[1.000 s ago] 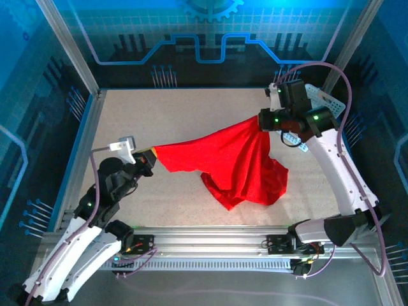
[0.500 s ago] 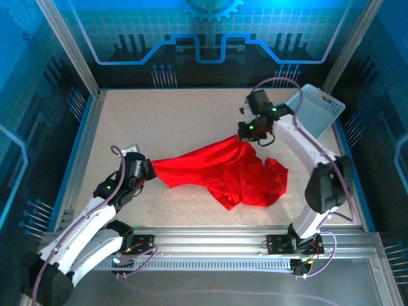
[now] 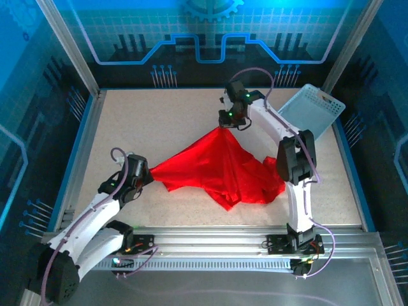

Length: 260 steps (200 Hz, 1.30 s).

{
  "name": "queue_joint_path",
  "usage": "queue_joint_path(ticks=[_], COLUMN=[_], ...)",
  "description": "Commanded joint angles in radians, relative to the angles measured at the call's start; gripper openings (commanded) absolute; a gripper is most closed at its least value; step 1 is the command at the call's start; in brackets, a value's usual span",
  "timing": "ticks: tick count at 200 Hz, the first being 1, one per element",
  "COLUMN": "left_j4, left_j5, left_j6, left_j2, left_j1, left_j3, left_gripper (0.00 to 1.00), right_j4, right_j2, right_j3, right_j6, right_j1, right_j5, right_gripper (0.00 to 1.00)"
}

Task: Fold the inside-out t-shirt

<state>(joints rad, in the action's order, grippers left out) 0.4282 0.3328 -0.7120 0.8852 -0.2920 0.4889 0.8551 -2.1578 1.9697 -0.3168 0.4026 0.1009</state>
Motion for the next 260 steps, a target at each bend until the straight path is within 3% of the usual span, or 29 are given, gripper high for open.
queue_joint_path(ticks=[1,12,40,55,83,95,107,123,144,170,199,260], left_j4=[-0.01,0.003,0.07,0.112,0.21,0.268,0.288,0.189,0.157,0.176,0.198,0.219], left_j5=[-0.015,-0.016,-0.007,0.0,0.023,0.05,0.058,-0.021,-0.137,-0.122,-0.116,-0.007], left_j6=[-0.027,-0.031,-0.04,-0.043,-0.052,-0.05,-0.025,0.056,0.178,0.305,0.4,0.475], left_j2=[0.035,0.053,0.084,0.086,0.086,0.091,0.101,0.141,0.385,0.696,0.944,1.136], left_j1=[0.017,0.024,0.058,0.082,0.109,0.107,0.094,0.054,-0.039,-0.19,-0.259,-0.285], left_j3=[0.008,0.022,0.062,0.081,0.145,0.208,0.276,0.338,0.509,0.724,0.894,0.996], left_gripper=[0.0,0.0,0.01,0.18,0.63,0.71,0.72,0.74,0.76,0.78,0.8,0.71], right_j4=[0.041,0.076,0.147,0.144,0.058,0.019,-0.008,-0.023,-0.065,-0.112,-0.131,-0.165], right_j2=[-0.073,-0.101,-0.059,0.047,0.324,0.426,0.509,0.591,0.687,0.782,0.847,0.889], right_j3=[0.128,0.183,0.207,0.104,-0.251,-0.4,-0.527,-0.651,-0.77,-0.874,-0.942,-1.054], right_j6=[0.007,0.018,0.059,0.081,0.085,0.082,0.077,0.064,0.037,-0.002,-0.03,-0.073], right_j1=[-0.042,-0.042,-0.043,-0.039,-0.049,-0.061,-0.07,-0.078,-0.086,-0.104,-0.145,-0.167], right_j5=[0.077,0.04,-0.069,-0.142,-0.232,-0.219,-0.213,-0.2,-0.134,-0.083,-0.029,-0.046], right_gripper=[0.29,0.41,0.49,0.51,0.57,0.6,0.62,0.64,0.66,0.71,0.75,0.76])
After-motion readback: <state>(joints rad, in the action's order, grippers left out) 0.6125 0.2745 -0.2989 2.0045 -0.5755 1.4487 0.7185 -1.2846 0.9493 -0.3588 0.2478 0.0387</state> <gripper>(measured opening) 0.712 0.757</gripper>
